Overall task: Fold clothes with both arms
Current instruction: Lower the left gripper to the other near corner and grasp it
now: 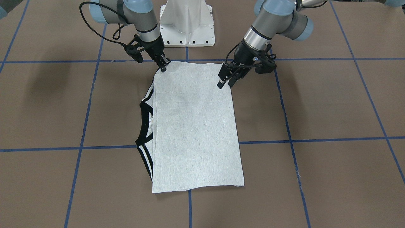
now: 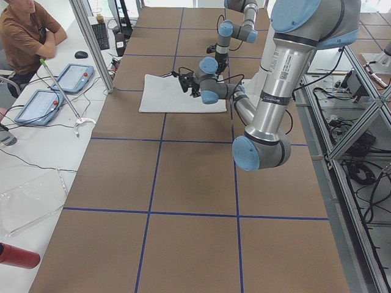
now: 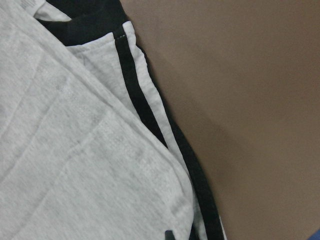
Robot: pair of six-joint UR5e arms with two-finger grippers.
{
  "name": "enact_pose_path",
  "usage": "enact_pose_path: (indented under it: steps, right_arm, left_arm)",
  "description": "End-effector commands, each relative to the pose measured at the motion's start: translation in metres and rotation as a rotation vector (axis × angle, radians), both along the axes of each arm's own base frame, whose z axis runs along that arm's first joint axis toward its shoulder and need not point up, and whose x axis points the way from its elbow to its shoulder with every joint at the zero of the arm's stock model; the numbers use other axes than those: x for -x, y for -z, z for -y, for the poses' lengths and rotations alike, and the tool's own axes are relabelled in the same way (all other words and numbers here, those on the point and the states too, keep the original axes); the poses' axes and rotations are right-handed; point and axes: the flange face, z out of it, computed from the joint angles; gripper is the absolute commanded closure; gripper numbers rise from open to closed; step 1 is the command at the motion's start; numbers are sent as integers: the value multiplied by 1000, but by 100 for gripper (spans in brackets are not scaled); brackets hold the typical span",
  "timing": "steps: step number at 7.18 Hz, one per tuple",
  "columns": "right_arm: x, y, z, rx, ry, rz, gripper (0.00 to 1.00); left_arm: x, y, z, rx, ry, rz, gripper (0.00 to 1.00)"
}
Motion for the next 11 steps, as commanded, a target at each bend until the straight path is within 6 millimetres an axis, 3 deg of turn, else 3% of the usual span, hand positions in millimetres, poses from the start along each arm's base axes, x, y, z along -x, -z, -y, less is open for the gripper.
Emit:
enact_pose_path:
  steps: [1, 5, 11]
  right_arm:
    - [2, 0, -7, 2, 8, 0, 100]
    - [3, 1, -8, 1, 10, 2, 100]
    - [3, 1, -8, -1, 9, 3, 100]
  left_arm:
    - [-45, -11, -82, 116, -35, 76, 33]
    - [-62, -34, -103, 171, -58, 194, 27]
    - [-69, -47, -122, 199, -87, 238, 24]
